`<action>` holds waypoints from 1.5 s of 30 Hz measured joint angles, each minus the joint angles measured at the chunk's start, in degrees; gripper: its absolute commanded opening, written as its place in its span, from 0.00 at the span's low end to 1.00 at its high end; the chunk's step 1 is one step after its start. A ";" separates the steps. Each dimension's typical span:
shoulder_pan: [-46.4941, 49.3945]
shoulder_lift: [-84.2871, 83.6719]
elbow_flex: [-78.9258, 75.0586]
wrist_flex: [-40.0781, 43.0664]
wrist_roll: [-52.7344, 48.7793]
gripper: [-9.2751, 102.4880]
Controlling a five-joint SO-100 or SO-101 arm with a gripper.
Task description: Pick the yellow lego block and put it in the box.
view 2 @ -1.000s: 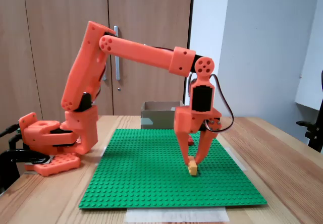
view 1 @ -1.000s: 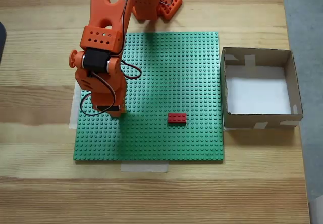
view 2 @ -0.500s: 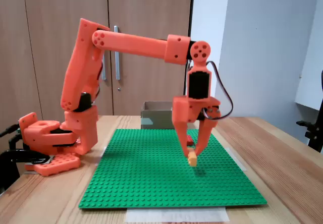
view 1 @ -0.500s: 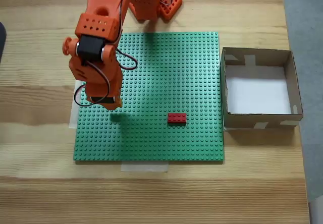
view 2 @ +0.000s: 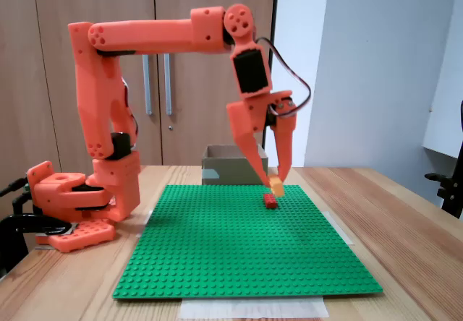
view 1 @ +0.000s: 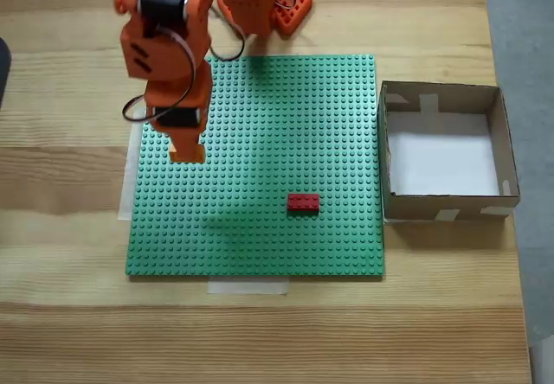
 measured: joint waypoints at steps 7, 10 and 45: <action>-3.34 3.60 -0.79 0.44 -1.93 0.08; -5.98 3.69 -2.29 0.88 -2.46 0.08; -39.29 6.50 -6.33 -3.69 2.81 0.08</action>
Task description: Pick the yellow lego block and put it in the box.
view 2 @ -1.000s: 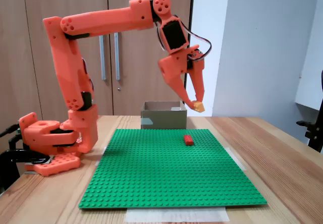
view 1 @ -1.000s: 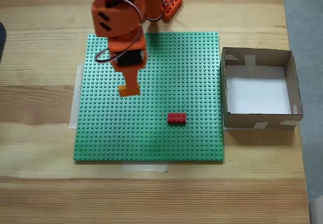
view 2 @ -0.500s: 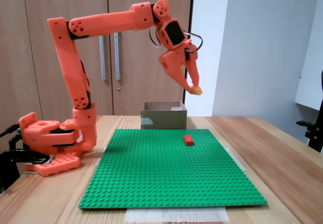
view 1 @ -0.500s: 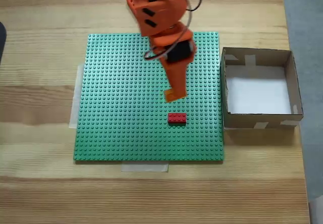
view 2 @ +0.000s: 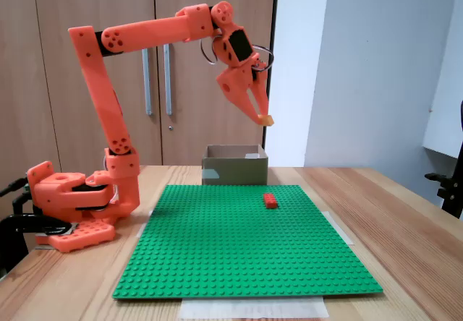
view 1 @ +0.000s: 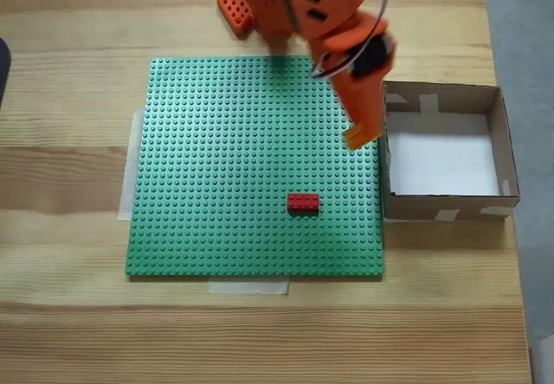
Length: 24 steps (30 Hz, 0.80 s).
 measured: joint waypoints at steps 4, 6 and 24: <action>-3.16 2.81 0.26 0.00 1.05 0.08; -5.36 4.66 0.79 0.00 1.67 0.08; -21.09 7.38 2.72 0.44 4.22 0.07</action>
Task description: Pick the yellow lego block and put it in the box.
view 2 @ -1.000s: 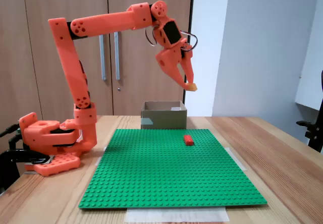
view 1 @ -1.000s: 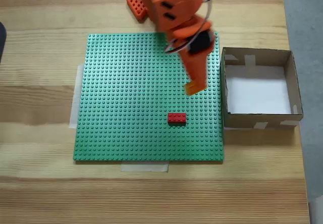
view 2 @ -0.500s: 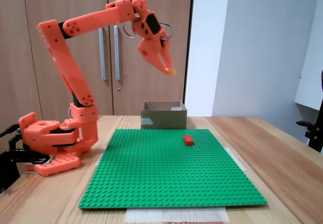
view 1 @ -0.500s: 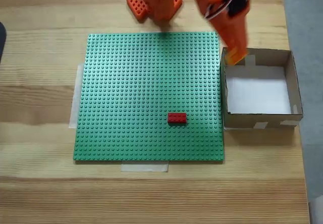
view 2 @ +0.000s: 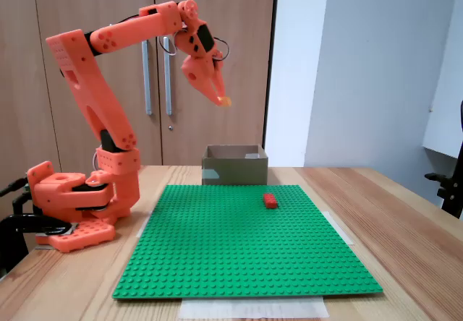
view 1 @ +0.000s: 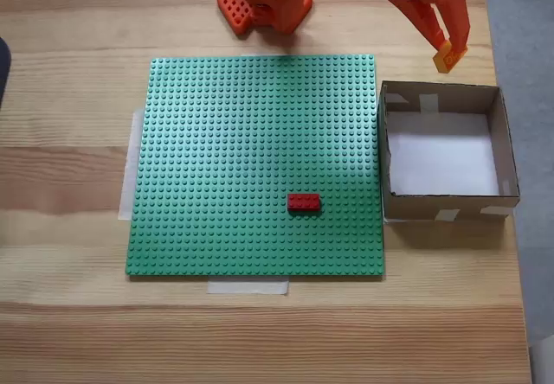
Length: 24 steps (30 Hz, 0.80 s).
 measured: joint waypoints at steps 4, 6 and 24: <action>-1.85 0.09 1.14 -0.53 0.00 0.07; -2.46 0.09 1.14 -0.53 0.00 0.07; -4.75 -2.55 1.49 -2.64 -0.26 0.07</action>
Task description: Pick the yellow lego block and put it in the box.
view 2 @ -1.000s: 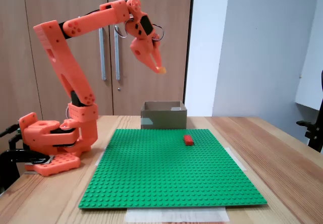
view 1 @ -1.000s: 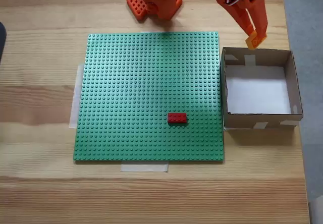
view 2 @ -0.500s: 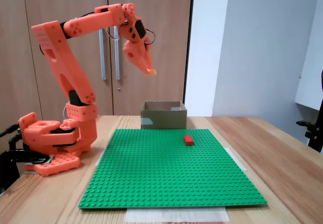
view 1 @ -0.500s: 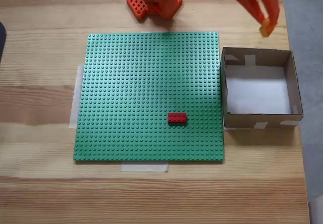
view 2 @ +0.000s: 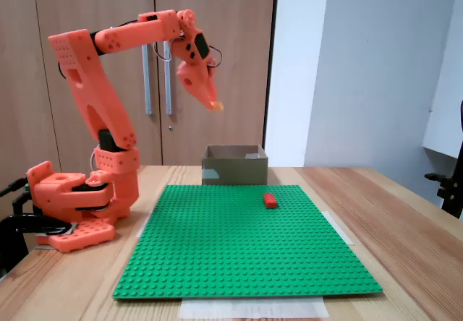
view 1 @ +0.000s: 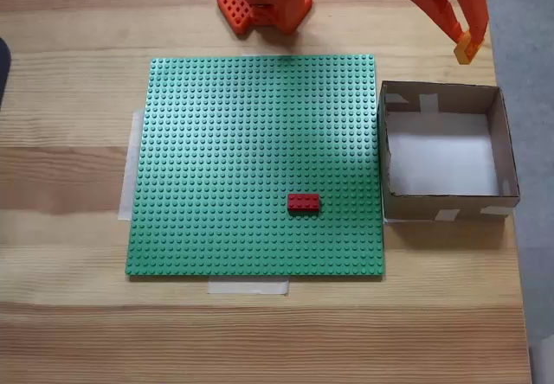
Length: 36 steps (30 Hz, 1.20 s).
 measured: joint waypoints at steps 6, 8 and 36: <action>0.00 -3.25 0.00 -0.70 -0.09 0.07; 0.35 -5.19 0.00 -1.41 -0.44 0.07; 8.17 -20.74 0.00 -11.95 -1.67 0.07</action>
